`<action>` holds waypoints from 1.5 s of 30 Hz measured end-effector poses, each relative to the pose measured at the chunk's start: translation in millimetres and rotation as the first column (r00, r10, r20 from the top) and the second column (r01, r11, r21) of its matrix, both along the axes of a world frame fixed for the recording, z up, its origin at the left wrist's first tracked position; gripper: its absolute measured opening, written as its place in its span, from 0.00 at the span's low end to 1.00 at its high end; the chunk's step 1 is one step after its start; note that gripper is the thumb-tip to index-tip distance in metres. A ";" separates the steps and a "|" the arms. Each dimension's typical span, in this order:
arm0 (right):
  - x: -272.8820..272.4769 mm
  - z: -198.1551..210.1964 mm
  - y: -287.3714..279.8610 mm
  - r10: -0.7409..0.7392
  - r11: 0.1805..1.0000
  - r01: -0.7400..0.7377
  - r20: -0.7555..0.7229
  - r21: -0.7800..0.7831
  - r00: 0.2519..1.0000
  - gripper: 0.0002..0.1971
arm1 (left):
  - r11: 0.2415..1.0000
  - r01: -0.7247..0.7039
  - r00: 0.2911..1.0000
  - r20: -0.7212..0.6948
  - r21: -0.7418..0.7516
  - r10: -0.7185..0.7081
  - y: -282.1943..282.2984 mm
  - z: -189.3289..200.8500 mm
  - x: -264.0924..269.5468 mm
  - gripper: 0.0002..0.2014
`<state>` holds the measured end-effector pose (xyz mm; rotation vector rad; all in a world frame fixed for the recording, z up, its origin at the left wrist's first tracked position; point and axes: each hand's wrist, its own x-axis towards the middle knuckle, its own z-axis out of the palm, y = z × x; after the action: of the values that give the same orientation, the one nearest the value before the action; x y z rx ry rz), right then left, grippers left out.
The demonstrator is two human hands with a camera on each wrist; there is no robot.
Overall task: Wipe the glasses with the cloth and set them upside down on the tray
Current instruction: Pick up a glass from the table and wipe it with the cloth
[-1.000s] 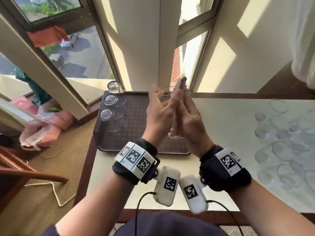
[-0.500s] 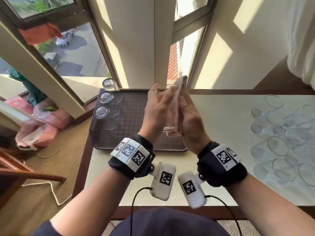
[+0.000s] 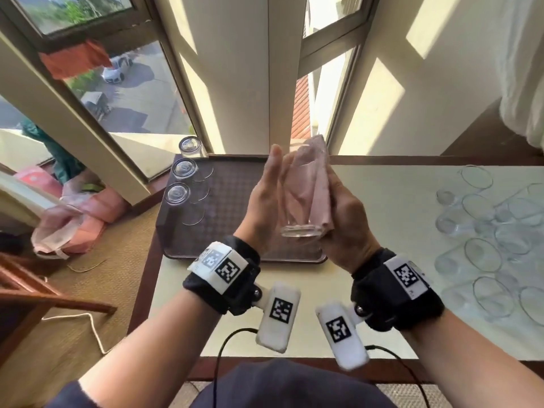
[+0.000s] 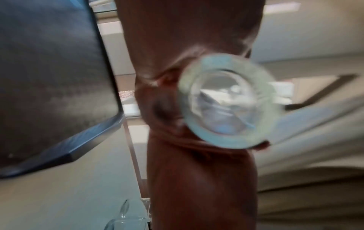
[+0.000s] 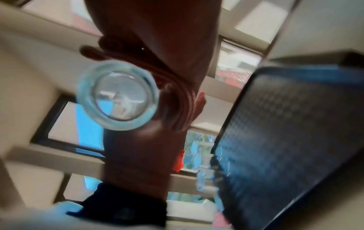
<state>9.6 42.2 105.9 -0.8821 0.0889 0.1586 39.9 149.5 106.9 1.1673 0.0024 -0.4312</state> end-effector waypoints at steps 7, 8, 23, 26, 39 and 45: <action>2.1 -0.4 -1.9 -0.109 0.970 0.123 0.074 -0.208 0.991 0.25 | 0.969 -0.143 0.985 0.129 0.203 0.118 2.5 15.8 0.3 0.27; 3.0 -3.0 1.2 -0.105 0.929 0.152 0.153 -0.337 0.983 0.26 | 0.968 -0.139 0.983 0.148 0.209 0.110 1.2 14.8 -1.6 0.33; -8.1 -11.5 12.3 -0.111 0.927 0.112 0.024 -0.357 0.994 0.21 | 0.764 -0.149 0.983 0.176 0.627 0.047 -3.0 0.4 -15.4 0.53; -11.3 -10.3 12.0 -0.069 0.958 0.076 0.035 -0.278 0.997 0.21 | 0.831 -0.246 0.960 0.245 0.499 0.138 1.9 -2.1 -15.8 0.43; -10.7 -11.3 18.7 -0.049 0.982 0.048 -0.004 -0.185 0.999 0.22 | 0.701 -0.319 0.921 0.383 0.637 0.071 3.7 -5.6 -19.4 0.43; -12.3 -10.8 8.2 0.054 0.997 -0.046 -0.137 0.061 0.989 0.25 | 0.993 -0.083 0.991 0.113 0.083 0.073 15.3 -21.6 -13.9 0.38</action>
<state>-2.7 50.3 95.1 -0.8154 0.1905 0.2683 25.9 164.8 85.3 1.2715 -0.0289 -0.2992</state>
